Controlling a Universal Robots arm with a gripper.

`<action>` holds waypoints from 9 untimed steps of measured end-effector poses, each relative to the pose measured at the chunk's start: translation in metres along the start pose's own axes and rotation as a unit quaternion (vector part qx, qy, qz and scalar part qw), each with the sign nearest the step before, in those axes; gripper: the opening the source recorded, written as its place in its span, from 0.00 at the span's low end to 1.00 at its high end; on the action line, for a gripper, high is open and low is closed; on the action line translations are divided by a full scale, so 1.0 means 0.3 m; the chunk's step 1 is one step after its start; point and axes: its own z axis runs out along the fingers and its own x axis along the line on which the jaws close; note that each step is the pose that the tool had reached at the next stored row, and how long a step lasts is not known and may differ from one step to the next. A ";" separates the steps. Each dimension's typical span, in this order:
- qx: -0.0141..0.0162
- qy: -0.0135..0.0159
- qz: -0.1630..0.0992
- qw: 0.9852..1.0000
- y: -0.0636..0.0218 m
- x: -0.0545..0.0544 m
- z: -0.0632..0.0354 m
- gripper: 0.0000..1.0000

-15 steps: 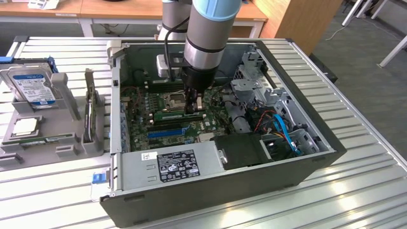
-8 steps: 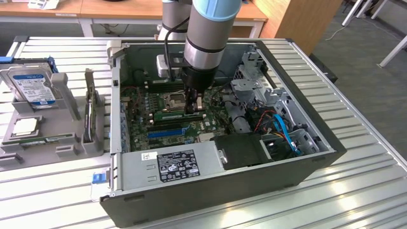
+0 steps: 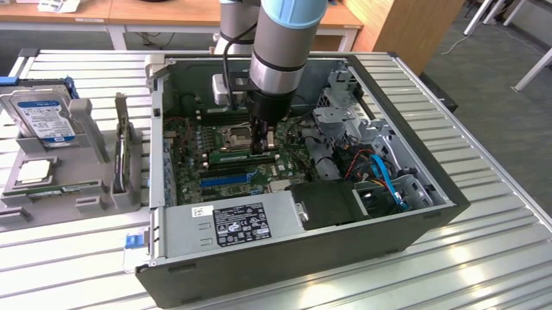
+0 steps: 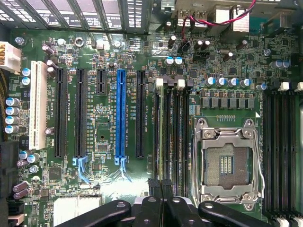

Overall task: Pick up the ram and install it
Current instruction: 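Insert the ram into the slot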

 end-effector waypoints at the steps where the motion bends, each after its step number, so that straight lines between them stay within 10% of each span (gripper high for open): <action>1: 0.000 0.000 -0.001 1.000 0.000 0.000 0.000 0.11; 9: 0.000 0.000 -0.002 1.000 0.000 0.000 0.001 0.11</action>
